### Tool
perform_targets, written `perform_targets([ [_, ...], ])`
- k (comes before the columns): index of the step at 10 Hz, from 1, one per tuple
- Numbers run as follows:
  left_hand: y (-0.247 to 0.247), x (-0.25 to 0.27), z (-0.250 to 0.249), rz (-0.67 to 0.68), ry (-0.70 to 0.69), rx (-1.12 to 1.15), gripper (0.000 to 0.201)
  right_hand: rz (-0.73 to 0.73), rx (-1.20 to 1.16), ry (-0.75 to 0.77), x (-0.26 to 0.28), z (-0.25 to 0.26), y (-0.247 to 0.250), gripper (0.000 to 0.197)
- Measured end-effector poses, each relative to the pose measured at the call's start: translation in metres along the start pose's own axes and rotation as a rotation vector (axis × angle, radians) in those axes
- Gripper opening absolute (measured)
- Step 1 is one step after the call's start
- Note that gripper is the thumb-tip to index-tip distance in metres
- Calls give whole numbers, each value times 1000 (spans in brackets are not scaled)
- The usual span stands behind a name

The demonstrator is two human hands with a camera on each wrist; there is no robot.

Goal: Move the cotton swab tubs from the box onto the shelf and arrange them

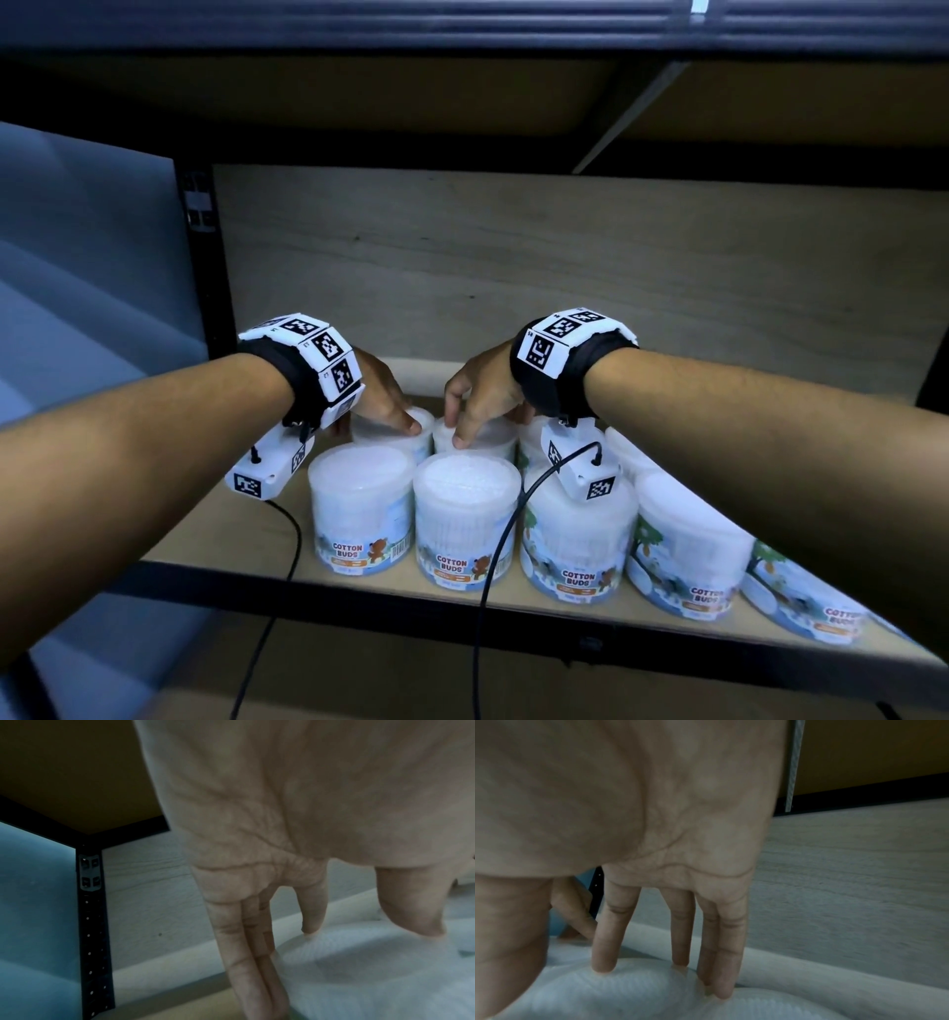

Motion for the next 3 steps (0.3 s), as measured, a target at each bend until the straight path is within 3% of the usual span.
perform_targets([
  [2,7,11,3,-67,-126,-235,70,-109,71,47,12,-2,13,35],
  [3,17,27,8,-198,-215,-177,76,-202,82,106,23,-7,20,30],
])
Point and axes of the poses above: each hand's wrist, its own x-axis away from the middle knuckle, its own y-axis out of the back of the hand, z = x × y, the point moved 6 cm from there along -x, towards the middle knuckle, and after that the axes turned 9 degrees about -z, right-handed, at the moved point
